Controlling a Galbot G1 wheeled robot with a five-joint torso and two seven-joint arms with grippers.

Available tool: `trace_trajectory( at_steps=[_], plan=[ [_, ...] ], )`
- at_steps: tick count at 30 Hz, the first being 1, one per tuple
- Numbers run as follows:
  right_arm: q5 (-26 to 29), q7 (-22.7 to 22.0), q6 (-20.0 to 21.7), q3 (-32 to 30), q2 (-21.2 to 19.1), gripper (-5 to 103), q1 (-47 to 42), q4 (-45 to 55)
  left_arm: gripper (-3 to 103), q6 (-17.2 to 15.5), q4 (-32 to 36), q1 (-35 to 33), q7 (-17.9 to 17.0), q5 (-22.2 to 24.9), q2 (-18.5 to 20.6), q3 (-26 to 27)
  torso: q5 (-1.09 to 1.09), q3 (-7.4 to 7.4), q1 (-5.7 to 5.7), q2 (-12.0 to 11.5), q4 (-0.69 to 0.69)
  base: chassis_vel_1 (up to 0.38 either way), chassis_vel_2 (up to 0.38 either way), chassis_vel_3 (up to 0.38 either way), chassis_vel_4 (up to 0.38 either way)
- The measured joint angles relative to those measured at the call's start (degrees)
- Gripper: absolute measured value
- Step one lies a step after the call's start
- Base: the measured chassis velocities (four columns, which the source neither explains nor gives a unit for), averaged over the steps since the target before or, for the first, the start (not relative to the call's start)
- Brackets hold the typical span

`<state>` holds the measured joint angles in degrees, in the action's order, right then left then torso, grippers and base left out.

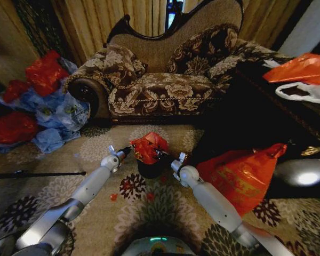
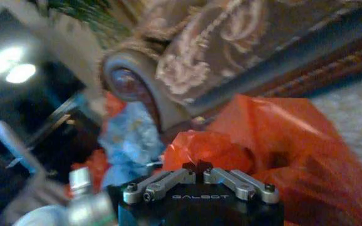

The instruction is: Place a garbage bag over the trash bin.

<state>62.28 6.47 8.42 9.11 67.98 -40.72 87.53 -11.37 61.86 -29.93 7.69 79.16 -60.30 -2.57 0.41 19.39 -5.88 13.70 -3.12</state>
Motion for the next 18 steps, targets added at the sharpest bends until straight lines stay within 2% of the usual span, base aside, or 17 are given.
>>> trace_trajectory(
  at_steps=[2, 3, 6, 8, 11, 13, 14, 18],
  plan=[
    [-2.11, 4.43, -1.75, 0.55, -1.19, 0, -2.33, 2.15, 0, -0.02, -0.15, 0.31, -0.09, 0.12, -0.07, 0.0, 0.0, 0.0, 0.0, 0.01, -0.01, 0.0, 0.0, 0.0, 0.0],
    [-2.11, 4.43, -1.75, 0.55, -1.19, 0, -2.33, 2.15, 0, -0.02, -0.15, 0.31, -0.09, 0.12, -0.07, 0.0, 0.0, 0.0, 0.0, 0.01, -0.01, 0.0, 0.0, 0.0, 0.0],
    [-7.09, 9.77, -4.59, 1.74, -2.15, 0, -5.97, 2.96, 0, -0.08, -0.48, 0.74, -0.14, 0.33, -0.04, -0.18, 0.01, 0.0, 0.0, 0.01, -0.01, 0.0, 0.0, 0.0, 0.0],
    [-8.55, 11.05, -5.31, 2.12, -2.26, 0, -6.94, 2.96, 0, -0.09, -0.58, 0.87, -0.15, 0.37, 0.0, -0.22, 0.0, 0.0, 0.0, 0.01, -0.01, 0.0, 0.0, 0.0, 0.0],
    [-15.99, 15.42, -8.61, 3.52, -1.75, 0, -9.9, 1.08, 0, -0.18, -0.68, 1.27, -0.17, 0.8, 0.6, -0.42, 0.0, 0.0, 0.0, 0.01, -0.02, 0.0, 0.0, 0.0, 0.0],
    [-16.89, 15.82, -9.05, 3.66, -1.55, 0, -10.03, 0.62, 0, -0.2, -0.61, 1.28, -0.2, 0.86, 0.74, -0.44, 0.0, 0.0, 0.0, 0.01, -0.01, 0.0, 0.0, 0.0, 0.0],
    [-19.55, 16.61, -10.17, 4.06, -0.84, 0, -10.18, -1.21, 0, -0.26, -0.29, 1.28, -0.26, 1.03, 1.08, -0.43, 0.01, 0.0, 0.0, 0.01, -0.01, 0.0, 0.0, 0.0, 0.0],
    [-24.6, 17.97, -12.97, 4.37, 1.58, 0, -9.51, -7.47, 0, -0.49, 0.53, 1.04, -0.52, 1.47, 2.12, -0.4, 0.0, 0.0, 0.0, 0.01, -0.01, 0.0, 0.0, 0.0, 0.0]
  ],
)
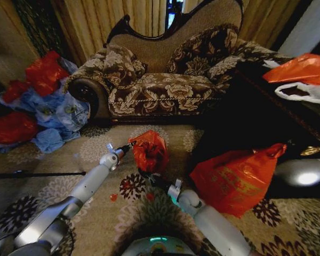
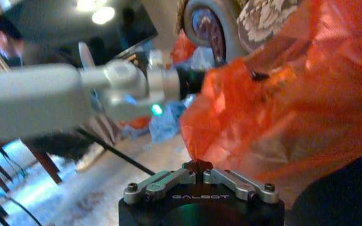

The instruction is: Place a garbage bag over the trash bin.

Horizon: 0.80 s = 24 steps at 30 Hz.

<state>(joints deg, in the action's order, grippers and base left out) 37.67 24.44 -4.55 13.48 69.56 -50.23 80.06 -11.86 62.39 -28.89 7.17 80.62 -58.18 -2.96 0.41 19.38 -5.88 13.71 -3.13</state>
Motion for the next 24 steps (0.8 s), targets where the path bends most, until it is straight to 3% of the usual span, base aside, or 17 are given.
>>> trace_trajectory(
  at_steps=[8, 18, 21, 23, 24],
  plan=[
    [-9.59, 2.2, -3.51, -1.95, 3.18, 0, 1.67, -10.7, 0, -0.39, 0.95, -0.92, -0.23, 0.07, 0.66, -0.04, 0.0, 0.0, -0.01, 0.0, 0.0, 0.0, 0.0, 0.0, 0.0],
    [-21.07, -1.15, -5.43, -6.19, 6.64, 0, 3.2, -20.01, 0, -0.4, 1.12, -0.77, -0.48, -0.19, 0.46, -0.54, -0.01, 0.01, -0.01, 0.0, 0.01, 0.0, 0.0, 0.0, 0.0],
    [-19.93, -3.78, -5.62, -7.58, 4.79, 0, 1.38, -15.47, 0, -0.4, 1.18, -0.85, -0.46, -0.14, 0.55, -0.48, -0.02, 0.01, -0.01, 0.0, 0.02, 0.0, 0.0, 0.0, 0.0],
    [-15.73, -4.67, -4.57, -8.69, 1.66, 0, -0.98, -8.79, 0, -0.4, 1.17, -0.94, -0.33, -0.14, 0.32, -0.43, -0.01, 0.01, -0.01, 0.0, 0.02, 0.0, 0.0, 0.0, 0.0],
    [-13.66, -4.09, -4.45, -9.71, 0.17, 5, -2.21, -5.65, 0, -0.39, 1.14, -0.95, -0.28, -0.14, 0.2, -0.39, 0.01, 0.01, -0.01, 0.0, 0.0, 0.0, 0.0, 0.0, 0.0]
  ],
)
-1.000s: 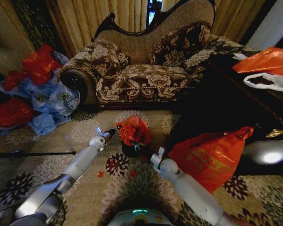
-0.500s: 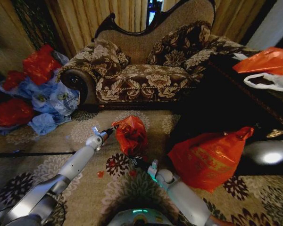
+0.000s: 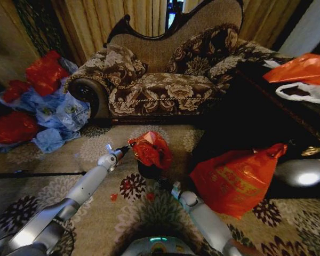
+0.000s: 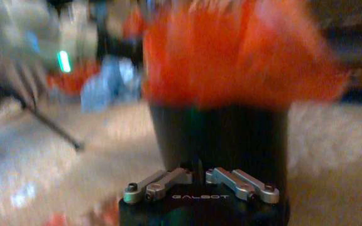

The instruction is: Place a garbage bag over the trash bin.

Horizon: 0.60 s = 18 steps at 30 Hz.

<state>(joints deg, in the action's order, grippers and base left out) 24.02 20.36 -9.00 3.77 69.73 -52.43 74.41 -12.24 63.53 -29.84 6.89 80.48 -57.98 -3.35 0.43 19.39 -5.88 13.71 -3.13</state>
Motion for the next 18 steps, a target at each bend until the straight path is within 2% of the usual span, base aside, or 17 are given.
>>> trace_trajectory(
  at_steps=[1, 4, 5, 6, 7, 9, 10, 12, 13, 16, 17, 18],
  plan=[
    [0.0, 0.0, 0.0, 0.0, 0.0, 5, 0.0, 0.0, 0, 0.0, 0.0, 0.0, 0.0, 0.0, 0.0, 0.0, 0.0, 0.0, 0.0, 0.0, 0.0, 0.0, 0.0, 0.0, 0.0],
    [11.73, 8.64, 1.74, -7.04, -4.94, 21, -4.27, 12.12, 0, 0.0, -0.16, 0.06, 0.19, 0.0, -0.26, 0.03, 0.0, 0.0, 0.0, 0.0, -0.01, 0.0, 0.0, 0.0, 0.0],
    [11.73, 8.64, 1.74, -7.04, -4.94, 21, -4.27, 12.12, 0, 0.0, -0.16, 0.06, 0.19, 0.0, -0.26, 0.03, 0.0, 0.0, 0.0, 0.0, -0.01, 0.0, 0.0, 0.0, 0.0],
    [19.04, 8.63, 4.71, -8.9, -6.18, 27, -4.88, 17.06, 0, 0.01, -0.18, 0.08, 0.28, 0.01, -0.2, 0.03, -0.02, 0.0, 0.0, 0.0, -0.03, 0.0, 0.0, 0.0, 0.0],
    [22.81, 7.31, 6.32, -9.47, -6.56, 27, -4.74, 19.01, 0, 0.01, -0.19, 0.08, 0.3, 0.01, -0.14, 0.03, -0.02, 0.0, 0.0, 0.0, -0.02, 0.0, 0.0, 0.0, 0.0],
    [33.69, 1.41, 11.02, -10.35, -6.93, 37, -2.51, 22.23, 0, 0.04, 0.03, -0.31, 0.34, -0.02, 0.14, 0.05, -0.03, -0.01, 0.0, 0.0, 0.0, 0.0, 0.0, 0.0, 0.0],
    [33.69, 1.41, 11.02, -10.35, -6.93, 37, -2.51, 22.23, 0, 0.04, 0.03, -0.31, 0.34, -0.02, 0.14, 0.05, -0.03, -0.01, 0.0, 0.0, 0.0, 0.0, 0.0, 0.0, 0.0],
    [39.46, -3.74, 13.37, -9.32, -6.7, 48, 1.08, 21.51, 0, 0.05, 0.6, -1.02, 0.32, -0.15, 0.19, 0.19, 0.02, 0.0, 0.0, 0.0, 0.02, 0.0, 0.0, 0.0, 0.0],
    [39.46, -3.74, 13.37, -9.32, -6.7, 48, 1.08, 21.51, 0, 0.05, 0.6, -1.02, 0.32, -0.15, 0.19, 0.19, 0.02, 0.0, 0.0, 0.0, 0.02, 0.0, 0.0, 0.0, 0.0],
    [42.14, -7.66, 16.57, -5.52, -5.55, 65, 4.74, 17.27, 0, 0.05, 1.15, -1.36, 0.29, -0.21, 0.35, 0.34, -0.02, 0.0, 0.0, 0.0, 0.01, 0.0, 0.0, 0.0, 0.0],
    [42.14, -7.66, 16.57, -5.52, -5.55, 65, 4.74, 17.27, 0, 0.05, 1.15, -1.36, 0.29, -0.21, 0.35, 0.34, -0.02, 0.0, 0.0, 0.0, 0.01, 0.0, 0.0, 0.0, 0.0],
    [42.51, -8.19, 17.12, -4.58, -5.17, 71, 5.23, 16.38, 0, 0.06, 1.2, -1.36, 0.28, -0.22, 0.39, 0.36, -0.02, 0.0, 0.0, 0.0, 0.0, 0.0, 0.0, 0.0, 0.0]
  ],
)
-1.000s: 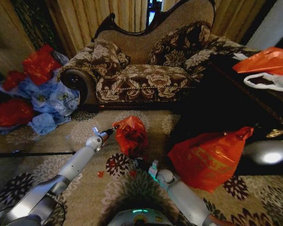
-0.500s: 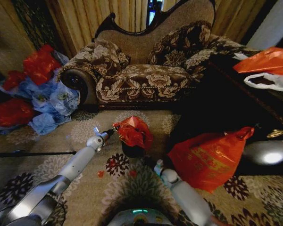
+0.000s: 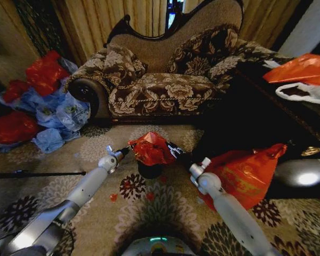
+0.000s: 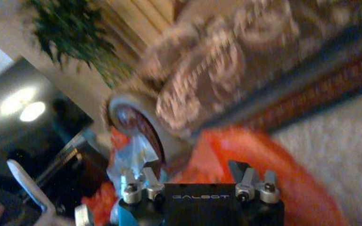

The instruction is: Place a garbage bag over the trash bin.

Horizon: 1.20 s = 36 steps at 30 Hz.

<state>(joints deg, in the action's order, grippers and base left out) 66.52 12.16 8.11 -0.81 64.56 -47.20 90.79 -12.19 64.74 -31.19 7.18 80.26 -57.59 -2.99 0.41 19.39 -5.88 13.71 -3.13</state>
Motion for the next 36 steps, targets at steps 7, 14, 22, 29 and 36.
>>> trace_trajectory(
  at_steps=[7, 14, 22, 29, 36],
  plan=[
    [2.53, -4.91, 3.91, 5.7, 3.75, 96, 4.52, -6.25, 0, 0.0, 0.65, 0.01, -0.01, 0.05, 0.32, 0.02, 0.01, 0.0, 0.0, -0.01, 0.0, 0.0, 0.0, 0.0, 0.0],
    [5.14, -7.34, 6.12, 8.73, 6.3, 89, 8.28, -10.24, 0, -0.01, 1.3, -0.2, -0.01, 0.12, 0.55, 0.14, 0.01, 0.0, 0.0, -0.01, 0.0, 0.0, 0.0, 0.0, 0.0],
    [4.5, -7.92, 6.65, 10.54, 8.77, 62, 10.08, -12.34, 0, -0.01, 1.42, -0.18, -0.04, 0.14, 0.5, 0.18, 0.01, 0.0, 0.0, -0.01, 0.01, 0.0, 0.0, 0.0, 0.0],
    [-2.81, -2.69, 0.69, 11.92, 7.32, 30, 7.5, -9.54, 0, 0.06, 1.18, 0.11, -0.1, 0.17, 0.11, 0.22, 0.0, 0.0, 0.0, -0.01, 0.0, 0.0, 0.0, 0.0, 0.0],
    [-11.39, 4.45, -7.08, 13.96, 7.21, 9, 5.83, -10.65, 0, 0.11, 1.21, 0.11, -0.32, 0.19, -0.11, 0.26, 0.0, 0.0, 0.0, -0.01, -0.01, 0.0, 0.0, 0.0, 0.0]
  ],
)
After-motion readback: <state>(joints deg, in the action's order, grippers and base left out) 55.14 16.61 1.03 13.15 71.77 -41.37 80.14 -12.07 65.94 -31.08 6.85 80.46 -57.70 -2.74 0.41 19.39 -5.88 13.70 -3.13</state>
